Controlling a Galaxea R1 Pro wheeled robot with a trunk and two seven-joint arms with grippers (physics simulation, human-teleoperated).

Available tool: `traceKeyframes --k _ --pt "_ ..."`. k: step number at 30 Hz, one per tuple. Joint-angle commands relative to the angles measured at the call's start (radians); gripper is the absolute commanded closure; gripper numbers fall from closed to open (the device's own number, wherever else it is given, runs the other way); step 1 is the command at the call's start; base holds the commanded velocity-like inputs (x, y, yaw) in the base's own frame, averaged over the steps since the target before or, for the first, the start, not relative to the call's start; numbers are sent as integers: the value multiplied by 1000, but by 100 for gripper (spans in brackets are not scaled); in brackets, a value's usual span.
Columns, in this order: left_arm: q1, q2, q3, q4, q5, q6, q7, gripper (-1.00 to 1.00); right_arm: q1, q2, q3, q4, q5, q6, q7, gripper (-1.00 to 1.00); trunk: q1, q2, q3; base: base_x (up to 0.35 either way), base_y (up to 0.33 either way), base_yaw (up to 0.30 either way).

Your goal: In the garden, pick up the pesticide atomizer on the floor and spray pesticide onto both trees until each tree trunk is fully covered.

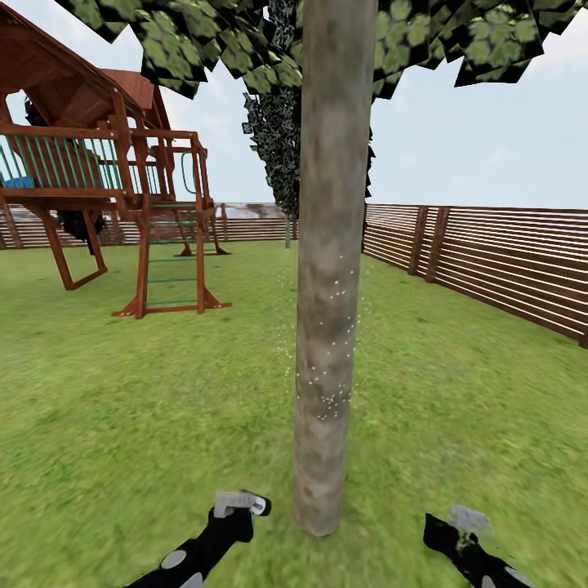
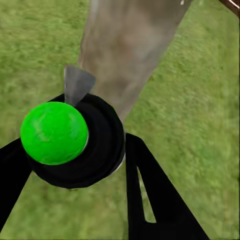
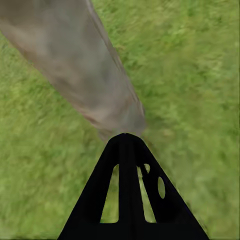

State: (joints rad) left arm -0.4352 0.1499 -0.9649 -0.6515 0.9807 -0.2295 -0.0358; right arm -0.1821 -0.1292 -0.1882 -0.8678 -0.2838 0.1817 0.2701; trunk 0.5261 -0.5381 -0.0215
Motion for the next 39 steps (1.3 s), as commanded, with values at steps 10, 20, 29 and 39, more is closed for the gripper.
traceKeyframes --k 10,20,29,39 --pt "20 84 -8 -6 8 -78 -501 100 -2 -51 -10 -478 -15 624 303 100 1 -2 -2 0 0 0" --pt "19 119 -6 -9 9 98 -735 100 -126 -72 40 -615 -22 866 469 100 1 -2 -2 0 0 0" --pt "20 119 -8 -104 -209 41 -747 100 -340 -75 188 -402 -71 866 545 100 1 -2 -2 0 0 0" --pt "-52 110 -2 -174 -332 64 -751 100 -358 -72 340 -334 -116 866 564 100 1 -2 -2 0 0 0"
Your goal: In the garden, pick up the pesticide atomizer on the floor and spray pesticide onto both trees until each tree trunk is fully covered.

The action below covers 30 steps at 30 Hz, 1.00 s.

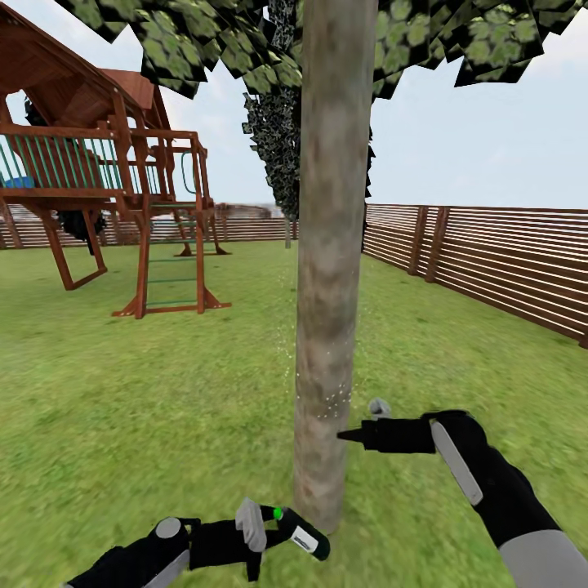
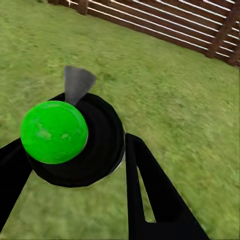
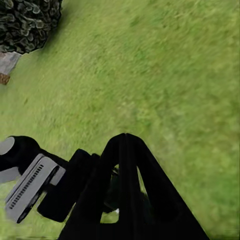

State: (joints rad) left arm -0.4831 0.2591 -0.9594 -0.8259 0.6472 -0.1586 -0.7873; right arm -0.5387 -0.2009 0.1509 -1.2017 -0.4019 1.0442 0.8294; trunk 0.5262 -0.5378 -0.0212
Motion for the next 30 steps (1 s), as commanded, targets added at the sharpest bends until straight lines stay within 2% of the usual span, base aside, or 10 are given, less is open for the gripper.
traceKeyframes --k 1,3,5,11,18,22,30 --pt "-25 1 -6 -1 1 -5 3 100 -2 -2 6 2 3 3 4 100 0 -2 -2 0 0 0" --pt "-52 -2 -5 -7 1 -3 3 100 -2 -4 9 5 3 3 3 100 0 -2 -2 0 0 0" --pt "-83 -7 -4 -64 0 7 5 100 -3 -7 12 9 4 3 2 100 0 -2 -2 0 0 0" --pt "-93 -8 -3 -183 -3 72 7 100 -2 -1 16 33 5 3 1 100 0 -2 -2 0 0 0" --pt "-94 -9 -2 -198 -2 80 5 100 -2 2 21 35 4 3 1 100 0 -2 -2 0 0 0" --pt "-94 -10 -2 -198 -1 80 6 100 -1 2 48 34 -4 3 2 100 0 -2 -2 0 0 0" --pt "-94 -12 -3 -199 -1 80 5 100 0 5 71 22 -10 3 15 100 0 -2 -2 0 0 0"
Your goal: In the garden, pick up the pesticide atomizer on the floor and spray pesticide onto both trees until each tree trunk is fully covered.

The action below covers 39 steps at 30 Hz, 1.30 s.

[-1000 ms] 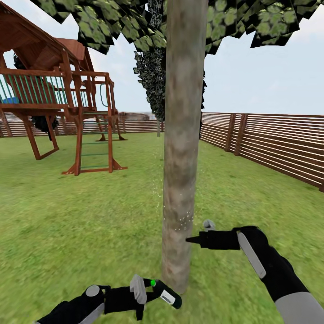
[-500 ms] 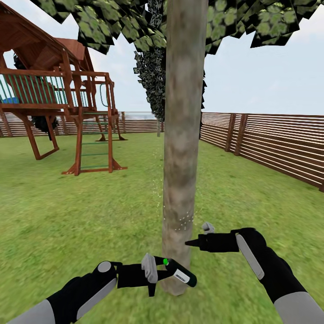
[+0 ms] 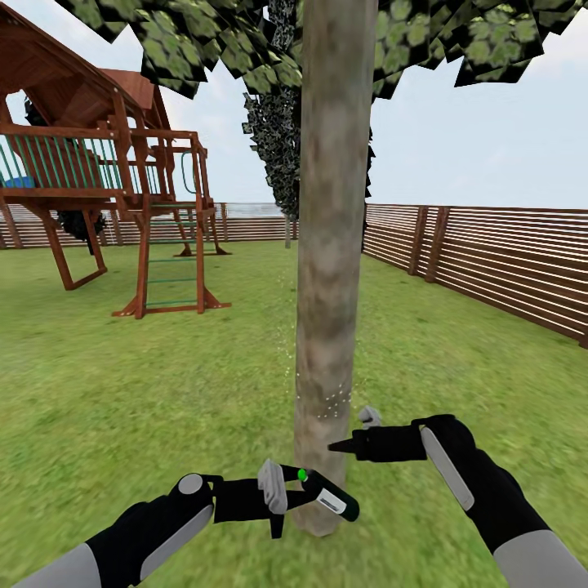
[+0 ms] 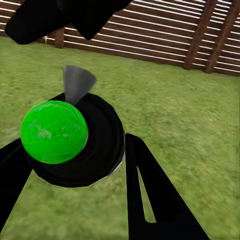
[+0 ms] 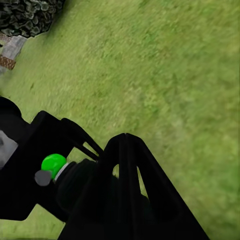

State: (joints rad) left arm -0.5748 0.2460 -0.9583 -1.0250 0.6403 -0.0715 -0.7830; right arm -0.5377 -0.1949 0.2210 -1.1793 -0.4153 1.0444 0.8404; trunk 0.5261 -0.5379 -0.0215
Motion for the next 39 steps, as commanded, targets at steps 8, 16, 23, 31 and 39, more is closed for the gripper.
traceKeyframes --k 8,16,23,31,39 --pt "-2 0 -5 0 6 -7 -1 100 -1 0 26 -2 2 3 24 100 1 -2 -2 0 0 0" --pt "-2 -1 -5 0 6 -7 -1 100 -1 5 58 -2 -1 3 25 100 1 -2 -2 0 0 0" --pt "-2 -1 -5 0 6 -7 -1 100 -1 12 119 -2 -80 3 25 100 1 -2 -2 0 0 0" --pt "-2 -2 -6 0 4 -7 -1 100 -1 12 124 -2 -85 3 25 100 1 -2 -2 0 0 0" --pt "-2 -2 -7 -1 4 -7 -4 100 -1 13 127 -2 -85 3 25 100 1 -2 -2 0 0 0"
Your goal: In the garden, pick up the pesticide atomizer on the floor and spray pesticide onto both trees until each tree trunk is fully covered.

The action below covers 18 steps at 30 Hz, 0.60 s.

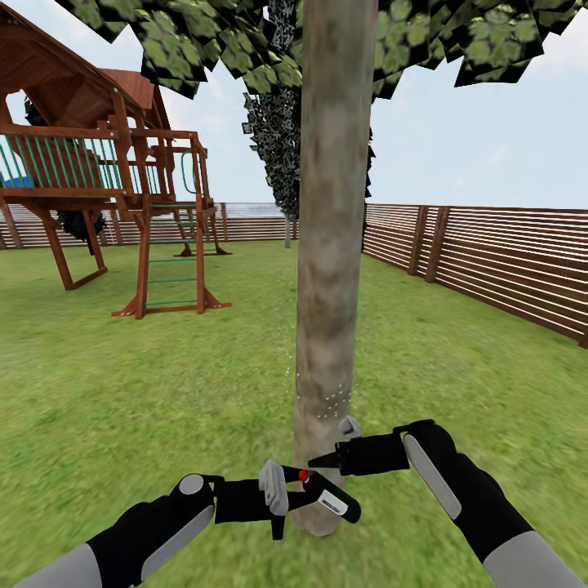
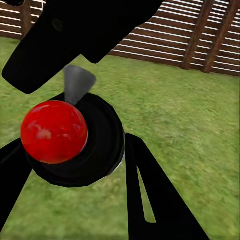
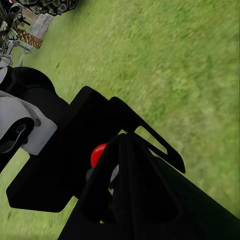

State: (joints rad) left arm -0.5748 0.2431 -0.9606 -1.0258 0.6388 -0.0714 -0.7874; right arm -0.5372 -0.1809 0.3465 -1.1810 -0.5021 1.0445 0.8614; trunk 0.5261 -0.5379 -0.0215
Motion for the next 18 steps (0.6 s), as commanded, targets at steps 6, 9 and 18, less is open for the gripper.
traceKeyframes --k 6,9,18 --pt "-2 1 -4 -1 5 -7 -1 100 -1 -2 -1 0 2 3 4 100 1 -2 -2 0 0 0" --pt "-2 1 -4 -1 5 -7 -1 100 -1 -4 -3 0 2 3 4 100 1 -2 -2 0 0 0" --pt "-2 1 -5 -2 5 -7 -1 100 -1 -7 -13 0 7 3 3 100 1 -2 -2 0 0 0"
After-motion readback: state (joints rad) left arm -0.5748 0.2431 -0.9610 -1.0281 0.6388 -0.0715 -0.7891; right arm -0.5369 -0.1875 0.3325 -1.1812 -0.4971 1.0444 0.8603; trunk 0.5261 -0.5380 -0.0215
